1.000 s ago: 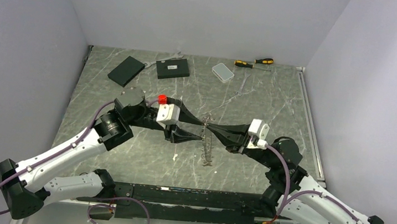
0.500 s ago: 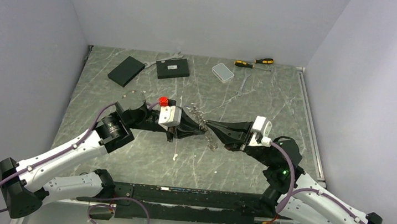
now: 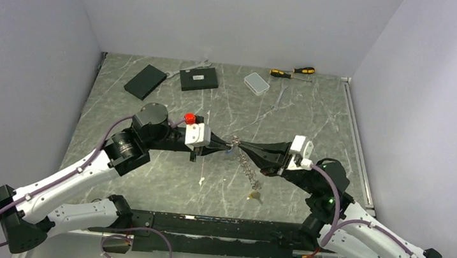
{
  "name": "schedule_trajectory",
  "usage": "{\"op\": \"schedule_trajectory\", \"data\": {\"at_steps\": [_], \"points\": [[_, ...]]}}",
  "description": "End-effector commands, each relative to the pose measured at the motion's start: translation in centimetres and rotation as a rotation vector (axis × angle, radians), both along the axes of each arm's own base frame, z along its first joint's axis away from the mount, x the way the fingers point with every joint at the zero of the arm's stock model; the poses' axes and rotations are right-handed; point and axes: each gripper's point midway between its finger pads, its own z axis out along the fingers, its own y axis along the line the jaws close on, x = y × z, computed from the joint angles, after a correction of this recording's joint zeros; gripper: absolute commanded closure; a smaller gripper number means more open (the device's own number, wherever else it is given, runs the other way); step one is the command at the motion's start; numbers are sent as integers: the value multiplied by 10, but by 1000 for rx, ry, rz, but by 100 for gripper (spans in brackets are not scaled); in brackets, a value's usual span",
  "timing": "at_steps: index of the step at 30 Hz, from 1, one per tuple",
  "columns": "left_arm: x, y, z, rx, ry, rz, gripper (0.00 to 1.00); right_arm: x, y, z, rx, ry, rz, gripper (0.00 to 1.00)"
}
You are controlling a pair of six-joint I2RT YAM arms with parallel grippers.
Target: Put the keys on the keyring
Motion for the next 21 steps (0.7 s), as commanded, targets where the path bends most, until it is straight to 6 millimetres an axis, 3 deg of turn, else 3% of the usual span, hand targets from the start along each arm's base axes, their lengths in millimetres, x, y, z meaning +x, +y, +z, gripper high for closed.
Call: {"op": "schedule_trajectory", "data": {"at_steps": [1, 12, 21], "points": [[0, 9, 28, -17, -82, 28, 100, -7, -14, 37, 77, -66, -19, 100], [-1, 11, 40, -8, -110, 27, 100, 1, -7, 19, 8, -23, -33, 100], [0, 11, 44, -11, -109, 31, 100, 6, -2, 18, 19, 0, -36, 100]]}}
